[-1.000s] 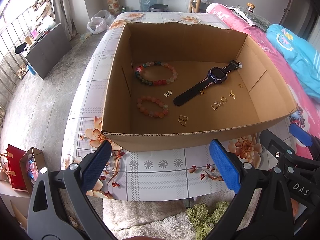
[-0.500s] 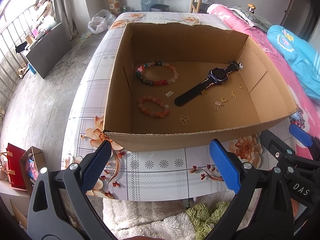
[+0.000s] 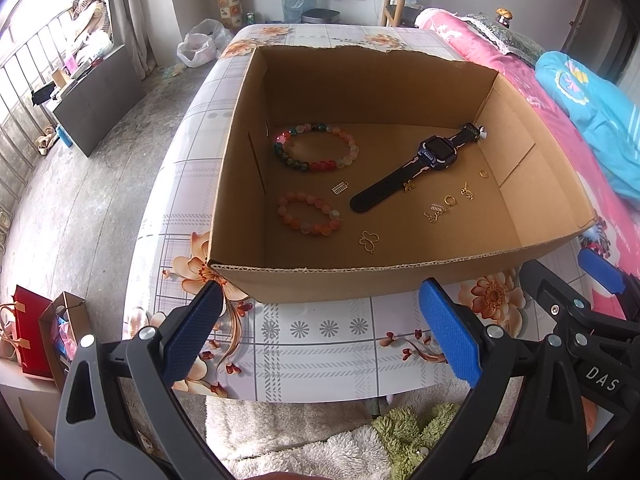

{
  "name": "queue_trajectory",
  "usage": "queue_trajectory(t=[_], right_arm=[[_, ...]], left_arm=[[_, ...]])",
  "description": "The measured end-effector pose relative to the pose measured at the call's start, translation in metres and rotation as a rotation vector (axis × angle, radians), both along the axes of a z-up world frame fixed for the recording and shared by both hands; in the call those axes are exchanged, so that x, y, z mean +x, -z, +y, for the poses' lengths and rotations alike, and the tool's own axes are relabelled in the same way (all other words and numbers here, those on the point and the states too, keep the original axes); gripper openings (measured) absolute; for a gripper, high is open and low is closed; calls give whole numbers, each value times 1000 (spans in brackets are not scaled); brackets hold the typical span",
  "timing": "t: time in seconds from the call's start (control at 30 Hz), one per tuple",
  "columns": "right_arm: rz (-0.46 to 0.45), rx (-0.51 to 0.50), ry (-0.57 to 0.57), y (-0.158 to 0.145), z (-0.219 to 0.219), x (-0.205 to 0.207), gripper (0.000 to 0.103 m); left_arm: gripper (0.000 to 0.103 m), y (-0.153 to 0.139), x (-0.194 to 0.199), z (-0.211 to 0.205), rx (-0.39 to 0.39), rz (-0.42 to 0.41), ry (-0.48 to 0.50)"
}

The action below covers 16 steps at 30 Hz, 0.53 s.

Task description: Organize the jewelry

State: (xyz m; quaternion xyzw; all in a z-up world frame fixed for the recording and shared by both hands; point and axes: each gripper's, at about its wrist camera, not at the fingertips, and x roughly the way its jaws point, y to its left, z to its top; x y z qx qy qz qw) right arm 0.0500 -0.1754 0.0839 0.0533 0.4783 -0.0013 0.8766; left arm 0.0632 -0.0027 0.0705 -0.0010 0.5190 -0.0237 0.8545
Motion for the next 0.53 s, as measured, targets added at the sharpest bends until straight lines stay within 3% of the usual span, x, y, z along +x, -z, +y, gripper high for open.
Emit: queue_trajectory(t=[0.53], right_arm=[[1,1,0,-1,1,1,97]], left_arm=[[95,0,0,1,-1,0,0]])
